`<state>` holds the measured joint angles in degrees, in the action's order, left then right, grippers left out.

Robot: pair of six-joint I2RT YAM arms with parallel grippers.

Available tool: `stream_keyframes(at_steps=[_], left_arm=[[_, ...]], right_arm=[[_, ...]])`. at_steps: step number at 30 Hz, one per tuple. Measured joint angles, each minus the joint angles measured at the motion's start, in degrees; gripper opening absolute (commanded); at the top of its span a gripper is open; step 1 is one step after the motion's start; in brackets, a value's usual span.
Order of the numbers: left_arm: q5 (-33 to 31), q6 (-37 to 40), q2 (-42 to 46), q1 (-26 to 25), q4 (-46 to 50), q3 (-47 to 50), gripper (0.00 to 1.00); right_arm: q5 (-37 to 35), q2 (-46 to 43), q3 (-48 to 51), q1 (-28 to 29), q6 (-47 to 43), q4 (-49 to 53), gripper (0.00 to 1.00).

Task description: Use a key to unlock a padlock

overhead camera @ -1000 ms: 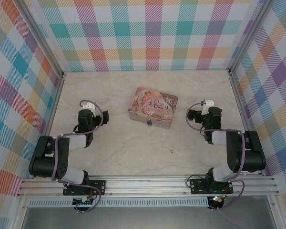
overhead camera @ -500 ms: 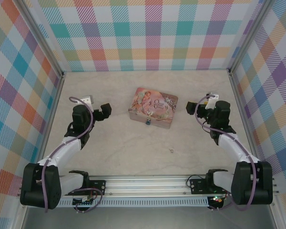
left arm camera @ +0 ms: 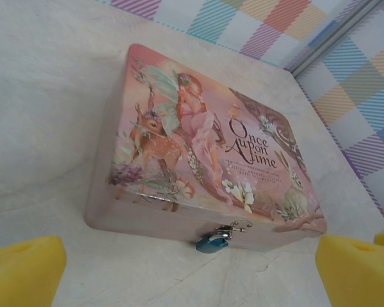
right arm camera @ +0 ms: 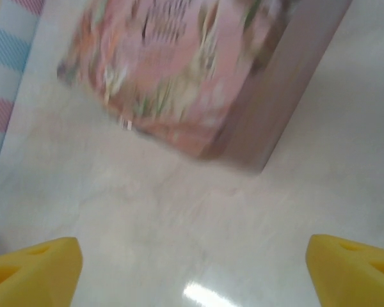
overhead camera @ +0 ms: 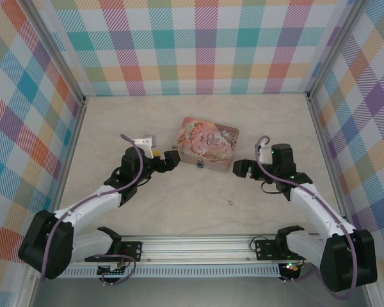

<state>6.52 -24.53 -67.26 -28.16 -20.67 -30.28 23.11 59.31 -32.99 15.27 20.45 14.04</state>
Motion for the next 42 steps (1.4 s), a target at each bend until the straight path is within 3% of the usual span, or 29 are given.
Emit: stream_keyframes(at_steps=[4, 11, 22, 42], left_arm=[[-0.15, -0.55, -2.84, -0.59, -0.98, -0.37, 1.00], [-1.11, -0.48, -3.50, -0.59, -3.04, -0.74, 1.00], [-2.78, 0.61, -2.62, -0.59, -3.76, -0.61, 1.00], [-4.20, 2.29, -1.88, -0.61, -4.09, -0.22, 1.00]], right_arm=[[-2.05, 1.38, -0.02, 6.95, 1.62, 7.10, 0.71], [-8.52, 6.86, -0.98, 13.27, 4.57, 15.72, 0.55], [-18.14, 20.81, -9.29, 21.38, 7.26, 20.02, 0.45], [-23.41, 28.17, -12.41, 24.72, 9.22, 23.56, 0.35]])
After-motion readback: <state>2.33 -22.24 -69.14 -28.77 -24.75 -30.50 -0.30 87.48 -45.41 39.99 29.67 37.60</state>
